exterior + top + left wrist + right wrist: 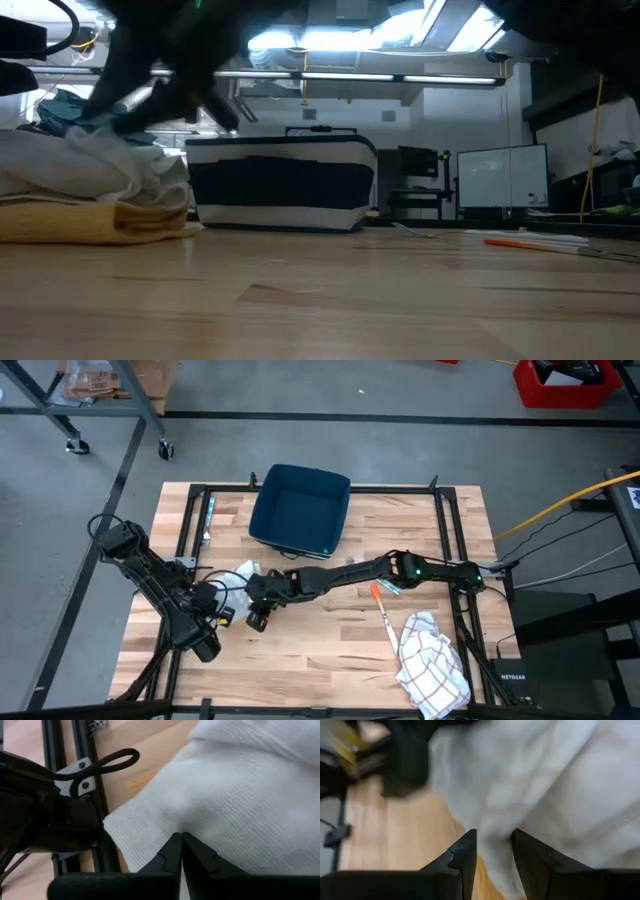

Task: Fold towel
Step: Stack the folded top white patterned towel on top of the yellow towel

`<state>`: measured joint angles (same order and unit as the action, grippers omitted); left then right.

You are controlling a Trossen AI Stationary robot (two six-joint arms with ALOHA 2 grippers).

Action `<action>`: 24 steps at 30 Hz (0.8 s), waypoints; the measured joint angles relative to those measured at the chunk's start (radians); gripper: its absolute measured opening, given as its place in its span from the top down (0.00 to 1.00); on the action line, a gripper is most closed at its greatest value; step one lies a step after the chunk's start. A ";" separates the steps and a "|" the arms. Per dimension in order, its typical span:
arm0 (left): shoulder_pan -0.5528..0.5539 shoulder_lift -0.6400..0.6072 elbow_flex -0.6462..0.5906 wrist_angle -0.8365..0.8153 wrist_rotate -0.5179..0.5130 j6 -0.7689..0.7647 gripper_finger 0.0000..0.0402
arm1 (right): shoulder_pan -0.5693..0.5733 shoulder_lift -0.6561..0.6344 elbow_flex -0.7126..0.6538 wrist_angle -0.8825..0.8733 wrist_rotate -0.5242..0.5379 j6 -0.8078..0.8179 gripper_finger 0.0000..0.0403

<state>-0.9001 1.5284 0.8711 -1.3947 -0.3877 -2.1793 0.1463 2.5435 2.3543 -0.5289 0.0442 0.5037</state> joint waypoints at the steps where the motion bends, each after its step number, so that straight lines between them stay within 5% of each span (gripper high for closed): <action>1: 0.000 0.000 0.000 0.002 0.001 0.006 0.99 | 0.000 -0.015 0.000 0.002 0.017 -0.010 0.69; 15: -0.002 0.000 0.001 0.031 0.006 0.017 0.99 | -0.044 -0.042 0.000 0.141 0.085 -0.001 0.69; 24: -0.002 0.000 0.001 0.056 0.000 0.017 0.99 | -0.064 0.022 0.000 0.240 -0.006 0.014 0.69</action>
<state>-0.9024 1.5284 0.8719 -1.3391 -0.3874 -2.1620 0.0823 2.5655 2.3548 -0.2891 0.0379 0.5180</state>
